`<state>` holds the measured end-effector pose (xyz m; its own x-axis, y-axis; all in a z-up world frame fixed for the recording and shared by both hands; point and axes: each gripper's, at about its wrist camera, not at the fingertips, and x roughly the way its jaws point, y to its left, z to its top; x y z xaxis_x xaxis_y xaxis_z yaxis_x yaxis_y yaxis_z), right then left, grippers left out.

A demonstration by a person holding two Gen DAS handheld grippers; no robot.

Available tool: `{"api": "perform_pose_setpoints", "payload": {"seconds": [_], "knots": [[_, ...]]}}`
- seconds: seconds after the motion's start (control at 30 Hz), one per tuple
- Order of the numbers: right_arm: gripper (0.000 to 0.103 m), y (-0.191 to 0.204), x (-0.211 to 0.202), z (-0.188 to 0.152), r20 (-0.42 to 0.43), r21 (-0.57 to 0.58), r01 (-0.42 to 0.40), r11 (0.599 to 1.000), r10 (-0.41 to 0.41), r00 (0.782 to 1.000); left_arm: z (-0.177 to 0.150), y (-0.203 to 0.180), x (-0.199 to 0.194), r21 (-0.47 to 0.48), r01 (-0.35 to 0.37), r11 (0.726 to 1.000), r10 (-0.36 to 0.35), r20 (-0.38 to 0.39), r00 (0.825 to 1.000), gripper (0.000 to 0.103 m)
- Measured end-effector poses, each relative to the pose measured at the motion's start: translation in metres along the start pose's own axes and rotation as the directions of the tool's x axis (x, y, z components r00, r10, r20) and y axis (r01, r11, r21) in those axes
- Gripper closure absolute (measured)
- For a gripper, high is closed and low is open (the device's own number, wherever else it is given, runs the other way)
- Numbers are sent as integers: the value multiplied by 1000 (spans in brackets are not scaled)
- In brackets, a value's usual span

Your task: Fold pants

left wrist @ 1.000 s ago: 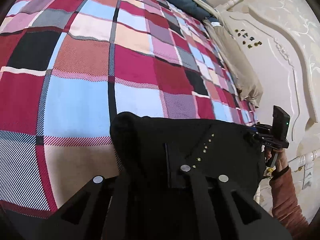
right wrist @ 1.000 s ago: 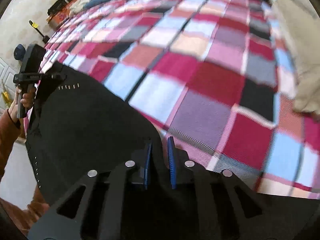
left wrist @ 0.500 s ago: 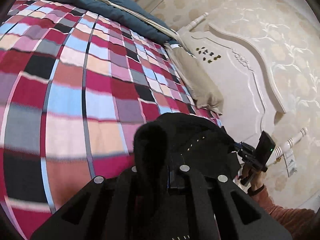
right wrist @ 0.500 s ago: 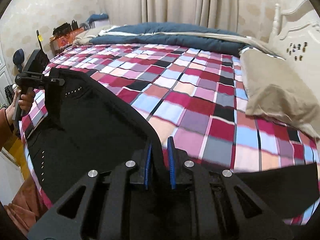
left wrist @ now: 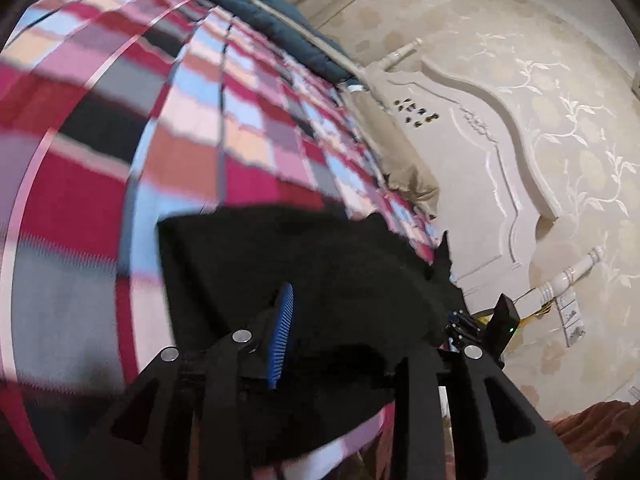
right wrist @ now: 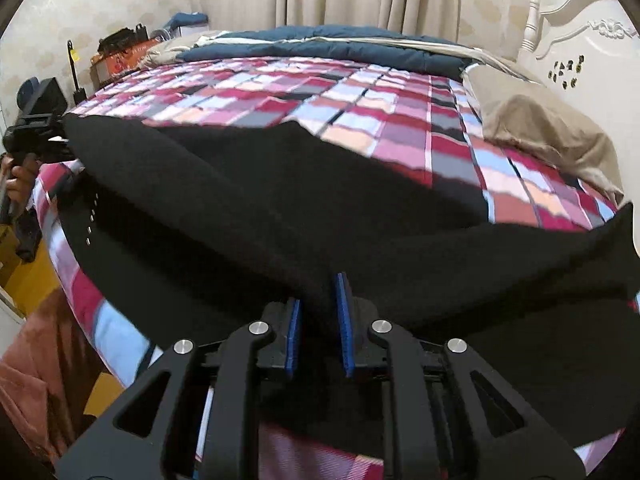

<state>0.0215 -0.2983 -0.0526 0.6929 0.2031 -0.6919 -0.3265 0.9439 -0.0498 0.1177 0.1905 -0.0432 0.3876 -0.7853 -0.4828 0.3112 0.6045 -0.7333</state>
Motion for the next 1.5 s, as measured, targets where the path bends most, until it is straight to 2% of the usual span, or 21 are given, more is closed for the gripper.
{"api": "perform_pose_setpoints", "payload": {"seconds": [0.1, 0.13, 0.17, 0.2, 0.23, 0.27, 0.37, 0.47, 0.57, 0.67, 0.73, 0.93, 1.07, 1.17, 1.27, 1.33, 1.5], "knots": [[75, 4, -4, -7, 18, 16, 6, 1000, -6, 1000, -19, 5, -7, 1, -64, 998, 64, 0, 998, 68], [68, 5, -4, -9, 20, 24, 2, 1000, -3, 1000, -26, 7, -11, -4, -74, 997, 74, 7, 997, 66], [55, 6, -6, -11, 19, 35, -8, 999, 8, 1000, -33, 11, -17, -16, -79, 997, 80, 14, 997, 60], [48, 8, -7, -13, 16, 43, -17, 999, 16, 1000, -36, 15, -21, -29, -86, 996, 87, 18, 996, 56], [38, 11, -10, -16, 16, 51, -23, 998, 23, 1000, -41, 19, -27, -44, -95, 995, 96, 27, 995, 56], [34, 14, -12, -17, 18, 52, -21, 998, 20, 1000, -46, 23, -36, -64, -100, 993, 103, 42, 994, 56], [33, 19, -19, -23, 12, 78, -27, 997, 26, 1000, -57, 29, -54, -121, -137, 983, 146, 74, 986, 56], [33, 7, -28, -31, 30, 227, -105, 968, 101, 994, -72, 23, -68, -193, -142, 971, 166, 117, 979, 56], [33, -14, -33, -38, 84, 409, -198, 891, 179, 980, -85, 10, -64, -241, -112, 964, 150, 147, 978, 53], [33, -34, -32, -47, 153, 572, -304, 762, 265, 952, -96, -11, -44, -266, -76, 961, 122, 161, 979, 53], [33, -39, -30, -50, 169, 615, -323, 719, 280, 945, -97, -17, -31, -290, -66, 955, 118, 166, 979, 53], [32, -35, -31, -51, 171, 627, -320, 710, 276, 946, -100, -14, -5, -378, -10, 926, 81, 172, 982, 53], [31, -34, -31, -53, 181, 639, -326, 696, 276, 944, -103, -12, -11, -413, 19, 910, 75, 209, 975, 53], [29, -34, -30, -54, 186, 646, -330, 689, 277, 943, -100, -15, -14, -407, 15, 913, 81, 219, 972, 53], [29, -34, -30, -55, 192, 652, -335, 680, 280, 941, -99, -12, -8, -421, -17, 907, 113, 203, 973, 53], [29, -35, -29, -54, 202, 662, -350, 663, 292, 935, -101, -10, -6, -427, -31, 904, 131, 207, 970, 53], [29, -35, -17, -53, 240, 716, -408, 566, 348, 906, -98, -10, -2, -450, -45, 892, 164, 229, 960, 55]]}}
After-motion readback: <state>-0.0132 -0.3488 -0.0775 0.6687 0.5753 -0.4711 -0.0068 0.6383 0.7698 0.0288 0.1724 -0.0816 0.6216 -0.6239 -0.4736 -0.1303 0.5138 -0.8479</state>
